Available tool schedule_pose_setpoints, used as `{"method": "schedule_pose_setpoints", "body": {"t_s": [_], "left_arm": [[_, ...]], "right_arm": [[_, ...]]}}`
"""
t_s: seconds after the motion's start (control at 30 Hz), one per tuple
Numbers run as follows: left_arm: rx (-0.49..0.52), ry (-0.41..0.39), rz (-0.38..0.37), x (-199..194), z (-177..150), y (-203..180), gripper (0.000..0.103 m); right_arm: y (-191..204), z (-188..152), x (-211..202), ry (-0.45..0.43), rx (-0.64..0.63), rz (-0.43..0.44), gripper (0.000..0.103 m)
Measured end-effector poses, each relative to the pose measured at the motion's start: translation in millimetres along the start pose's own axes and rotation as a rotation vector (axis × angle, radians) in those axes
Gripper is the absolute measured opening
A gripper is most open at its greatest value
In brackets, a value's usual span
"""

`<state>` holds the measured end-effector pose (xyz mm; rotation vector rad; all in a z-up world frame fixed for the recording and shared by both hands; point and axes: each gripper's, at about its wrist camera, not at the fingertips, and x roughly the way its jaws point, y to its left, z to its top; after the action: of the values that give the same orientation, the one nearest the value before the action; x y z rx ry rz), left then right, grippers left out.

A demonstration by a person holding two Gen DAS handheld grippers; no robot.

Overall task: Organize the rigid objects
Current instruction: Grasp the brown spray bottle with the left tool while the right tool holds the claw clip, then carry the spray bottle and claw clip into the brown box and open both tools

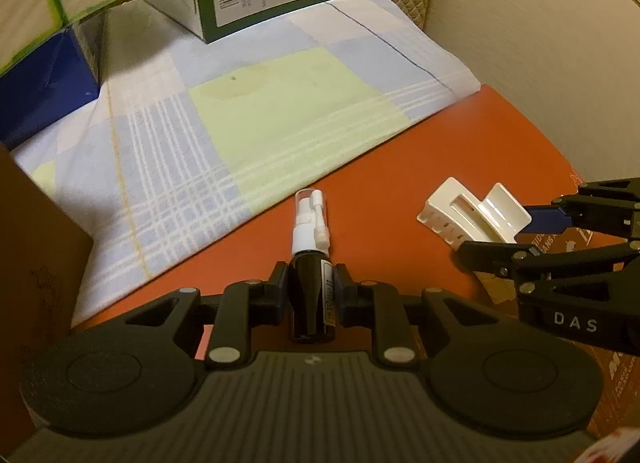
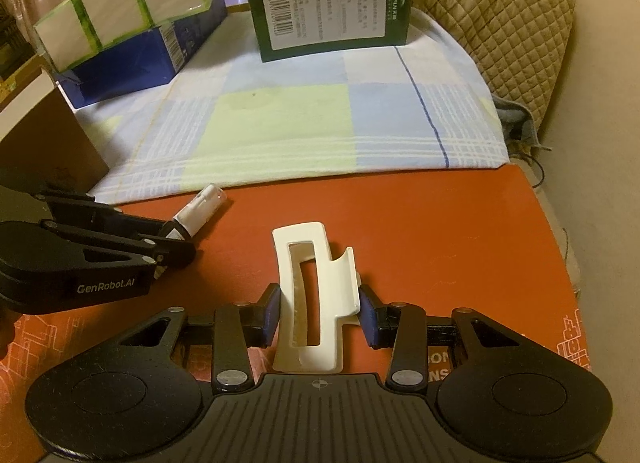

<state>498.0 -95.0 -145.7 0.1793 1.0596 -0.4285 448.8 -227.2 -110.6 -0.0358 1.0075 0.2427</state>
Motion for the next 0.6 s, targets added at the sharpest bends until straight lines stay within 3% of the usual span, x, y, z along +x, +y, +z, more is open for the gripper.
{"method": "schedule_pose_setpoints", "body": {"t_s": [0.6], "left_arm": [[-0.098, -0.085, -0.011, -66.1, -29.9, 6.2, 0.019]], "right_arm": [[20.0, -3.0, -33.7, -0.056, -0.036, 0.066, 0.037]]}}
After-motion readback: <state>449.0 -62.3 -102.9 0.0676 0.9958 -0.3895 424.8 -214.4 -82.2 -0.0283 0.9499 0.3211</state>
